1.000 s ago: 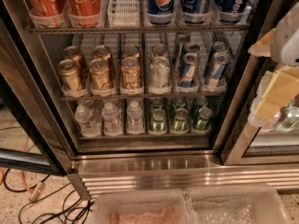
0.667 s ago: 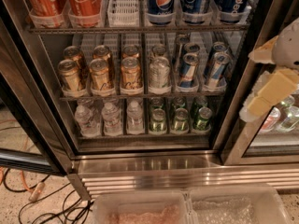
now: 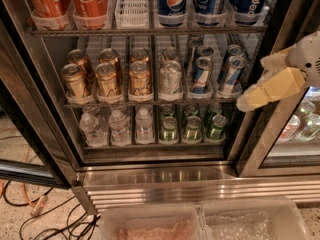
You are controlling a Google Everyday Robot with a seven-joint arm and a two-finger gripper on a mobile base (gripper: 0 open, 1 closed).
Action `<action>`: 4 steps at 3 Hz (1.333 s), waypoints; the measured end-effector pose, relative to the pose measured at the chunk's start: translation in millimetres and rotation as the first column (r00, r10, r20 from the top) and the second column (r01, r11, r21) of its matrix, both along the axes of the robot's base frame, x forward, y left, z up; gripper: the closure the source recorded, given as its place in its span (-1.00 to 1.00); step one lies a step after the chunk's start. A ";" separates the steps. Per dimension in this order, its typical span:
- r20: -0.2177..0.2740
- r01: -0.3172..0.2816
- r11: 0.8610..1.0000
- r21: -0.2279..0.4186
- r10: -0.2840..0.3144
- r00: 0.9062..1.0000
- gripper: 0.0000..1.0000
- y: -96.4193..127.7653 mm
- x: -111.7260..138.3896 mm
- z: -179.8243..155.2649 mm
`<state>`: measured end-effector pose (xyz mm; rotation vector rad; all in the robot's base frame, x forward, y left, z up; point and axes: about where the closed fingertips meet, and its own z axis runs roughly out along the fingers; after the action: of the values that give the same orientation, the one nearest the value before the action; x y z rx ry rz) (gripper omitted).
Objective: Pick pepsi can from top shelf of fridge
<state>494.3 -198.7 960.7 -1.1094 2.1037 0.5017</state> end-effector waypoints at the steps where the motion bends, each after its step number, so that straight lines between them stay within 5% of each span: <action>1: 0.040 0.093 0.990 0.108 -0.098 0.994 -1.00 -4.9 4.3 18.8; 2: 0.052 0.186 0.963 0.194 -0.199 0.979 -1.00 0.0 10.8 27.4; 3: 0.073 0.294 0.930 0.219 -0.316 0.946 -1.00 4.4 18.8 35.5; 4: 0.089 0.314 0.921 0.232 -0.342 0.936 -1.00 2.6 23.9 41.1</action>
Offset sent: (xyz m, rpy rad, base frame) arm 0.0203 -0.0037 0.0343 0.2898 -0.1035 -0.3293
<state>518.2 -196.1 1001.7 -0.6305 2.0141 0.4672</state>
